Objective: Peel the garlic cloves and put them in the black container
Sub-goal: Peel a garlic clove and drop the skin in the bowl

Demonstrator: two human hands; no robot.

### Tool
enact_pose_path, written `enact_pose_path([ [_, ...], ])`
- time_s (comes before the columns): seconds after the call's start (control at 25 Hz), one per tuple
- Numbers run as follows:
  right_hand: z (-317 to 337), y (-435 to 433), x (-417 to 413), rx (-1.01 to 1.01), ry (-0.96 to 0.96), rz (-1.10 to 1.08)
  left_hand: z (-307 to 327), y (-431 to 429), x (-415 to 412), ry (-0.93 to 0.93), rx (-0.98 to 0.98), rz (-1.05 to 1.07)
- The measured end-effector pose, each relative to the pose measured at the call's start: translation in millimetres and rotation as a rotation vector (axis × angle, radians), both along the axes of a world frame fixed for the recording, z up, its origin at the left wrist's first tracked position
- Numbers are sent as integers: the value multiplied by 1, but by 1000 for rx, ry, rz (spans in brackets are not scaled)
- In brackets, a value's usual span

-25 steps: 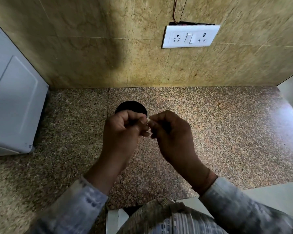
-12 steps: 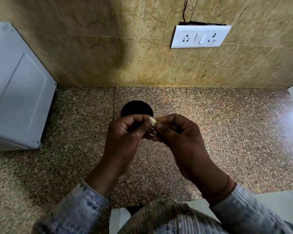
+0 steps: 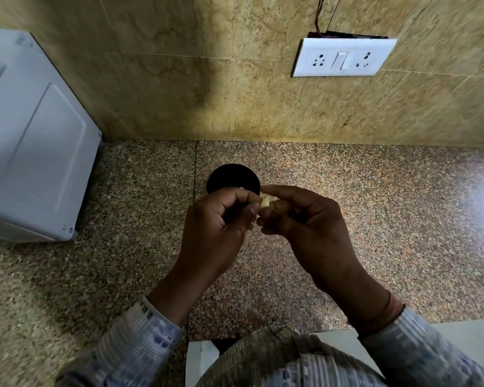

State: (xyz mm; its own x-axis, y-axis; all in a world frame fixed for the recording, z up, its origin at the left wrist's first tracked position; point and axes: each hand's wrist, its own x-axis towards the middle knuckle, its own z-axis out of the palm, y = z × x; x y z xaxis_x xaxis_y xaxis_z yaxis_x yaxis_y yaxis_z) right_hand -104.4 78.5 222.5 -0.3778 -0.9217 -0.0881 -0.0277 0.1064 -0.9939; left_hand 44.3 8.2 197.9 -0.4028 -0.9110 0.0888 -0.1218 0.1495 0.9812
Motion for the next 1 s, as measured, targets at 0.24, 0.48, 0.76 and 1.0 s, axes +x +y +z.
enact_pose_path([
  [0.24,8,3,4,120,-313,-33,-5,-1,5,-108,-312,17],
  [0.48,7,1,8,292,-790,-99,-21,-1,8,-306,-675,39],
  [0.76,-3,0,16,356,-947,-153,-22,9,-1,-72,-163,110],
  [1.0,-5,1,14,334,-892,-139,-20,14,-6,286,414,128],
])
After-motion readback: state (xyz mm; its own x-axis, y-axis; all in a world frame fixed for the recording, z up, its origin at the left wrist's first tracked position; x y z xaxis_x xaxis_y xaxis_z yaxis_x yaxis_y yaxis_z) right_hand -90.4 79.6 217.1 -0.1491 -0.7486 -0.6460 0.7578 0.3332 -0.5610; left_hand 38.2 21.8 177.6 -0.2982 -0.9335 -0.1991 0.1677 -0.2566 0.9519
